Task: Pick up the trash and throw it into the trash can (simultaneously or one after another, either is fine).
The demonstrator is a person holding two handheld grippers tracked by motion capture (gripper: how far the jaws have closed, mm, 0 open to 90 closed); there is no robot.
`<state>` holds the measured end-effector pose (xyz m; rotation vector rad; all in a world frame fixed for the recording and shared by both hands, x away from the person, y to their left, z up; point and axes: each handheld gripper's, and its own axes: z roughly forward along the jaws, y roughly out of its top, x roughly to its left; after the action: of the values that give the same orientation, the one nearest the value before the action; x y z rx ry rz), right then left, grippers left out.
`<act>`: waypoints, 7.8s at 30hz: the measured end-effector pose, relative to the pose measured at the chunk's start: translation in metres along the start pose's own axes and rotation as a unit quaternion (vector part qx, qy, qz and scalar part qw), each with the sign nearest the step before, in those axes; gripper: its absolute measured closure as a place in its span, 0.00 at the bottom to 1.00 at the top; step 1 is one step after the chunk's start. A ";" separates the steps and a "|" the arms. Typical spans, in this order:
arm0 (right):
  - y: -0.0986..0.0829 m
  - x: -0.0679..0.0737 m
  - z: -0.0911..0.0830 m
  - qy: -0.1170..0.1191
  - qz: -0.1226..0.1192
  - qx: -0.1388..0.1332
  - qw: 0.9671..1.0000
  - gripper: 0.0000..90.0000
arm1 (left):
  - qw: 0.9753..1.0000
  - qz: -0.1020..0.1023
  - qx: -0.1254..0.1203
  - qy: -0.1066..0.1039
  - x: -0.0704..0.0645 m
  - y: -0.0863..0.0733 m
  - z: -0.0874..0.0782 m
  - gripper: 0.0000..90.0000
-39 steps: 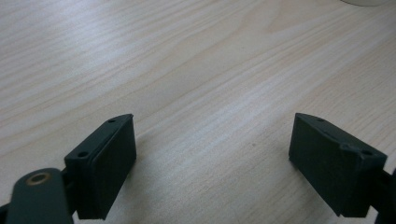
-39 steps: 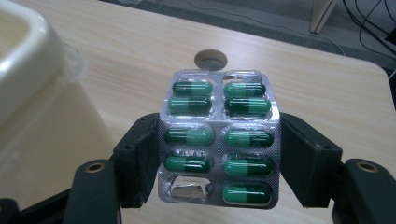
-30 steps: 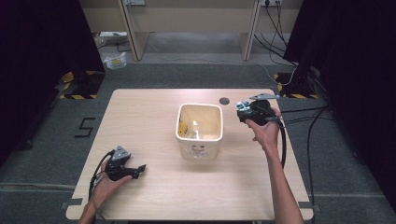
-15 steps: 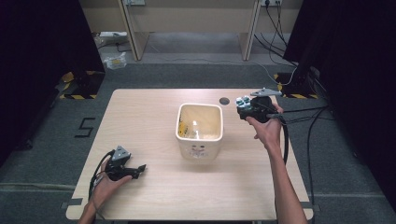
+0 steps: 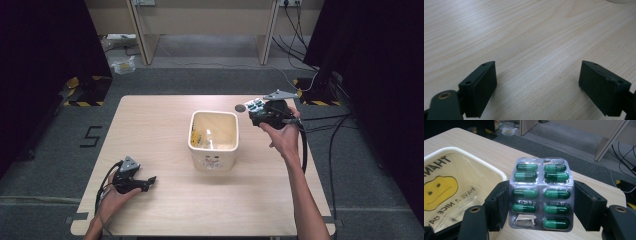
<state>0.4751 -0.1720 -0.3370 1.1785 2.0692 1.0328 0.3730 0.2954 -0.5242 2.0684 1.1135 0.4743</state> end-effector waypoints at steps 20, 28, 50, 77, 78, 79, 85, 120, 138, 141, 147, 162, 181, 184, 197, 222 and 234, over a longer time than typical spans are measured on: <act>0.018 0.047 0.002 0.056 -0.053 -0.003 0.997 0.39 | 1.000 0.000 0.000 0.000 0.000 0.000 0.000 0.15; 0.023 0.074 0.013 0.088 -0.079 0.015 0.993 0.39 | 1.000 0.000 0.001 0.000 0.000 0.000 0.000 0.15; 0.015 0.107 0.049 0.142 -0.101 0.081 0.981 0.39 | 1.000 0.000 0.000 0.000 0.000 0.000 0.000 0.15; 0.017 0.098 0.042 0.156 -0.080 0.071 0.982 0.28 | 1.000 0.000 0.000 0.000 0.000 0.000 0.000 0.15; 0.017 0.098 0.042 0.156 -0.080 0.071 0.982 0.28 | 1.000 0.000 0.000 0.000 0.000 0.000 0.000 0.15; 0.017 0.093 0.038 0.151 -0.074 0.064 0.984 0.28 | 1.000 0.000 0.000 0.000 0.000 0.000 0.000 0.15; 0.018 0.077 0.026 0.140 -0.056 0.039 0.988 0.28 | 1.000 0.000 0.000 0.000 0.000 0.000 0.000 0.15; -0.023 -0.005 -0.015 0.048 0.000 0.012 0.999 0.27 | 1.000 0.000 0.000 0.000 0.000 0.000 0.000 0.15; -0.060 -0.017 -0.022 0.018 -0.001 0.002 1.000 0.24 | 1.000 -0.001 -0.001 0.000 0.000 0.000 0.000 0.15; -0.068 -0.018 -0.022 0.013 -0.008 0.006 1.000 0.23 | 1.000 -0.004 -0.001 -0.001 0.001 0.000 0.000 0.16; -0.084 -0.022 -0.020 0.011 -0.003 0.014 1.000 0.21 | 1.000 0.000 0.000 0.000 0.000 0.000 0.000 0.16; -0.119 -0.011 -0.008 0.011 -0.013 0.026 1.000 0.19 | 1.000 -0.005 -0.001 0.004 0.000 0.000 0.000 0.16; -0.145 -0.004 -0.007 0.030 0.020 0.028 0.999 0.19 | 1.000 -0.005 -0.001 0.004 0.000 0.000 0.000 0.16; -0.147 -0.003 -0.008 0.031 0.021 0.029 0.999 0.19 | 1.000 -0.005 -0.001 0.004 0.000 0.000 0.000 0.16; -0.171 0.007 -0.005 0.034 0.023 0.056 0.998 0.19 | 1.000 -0.005 0.000 0.004 0.000 0.000 0.000 0.16; -0.197 0.014 -0.016 0.016 0.030 0.076 0.997 0.19 | 1.000 -0.005 0.000 0.004 0.000 0.000 0.000 0.16; -0.205 0.018 -0.024 0.016 0.029 0.080 0.996 0.20 | 1.000 -0.005 -0.001 0.004 0.000 0.000 0.000 0.16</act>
<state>0.3530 -0.2310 -0.4935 1.3164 2.1880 0.9318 0.3729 0.2950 -0.5241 2.0600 1.1279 0.4779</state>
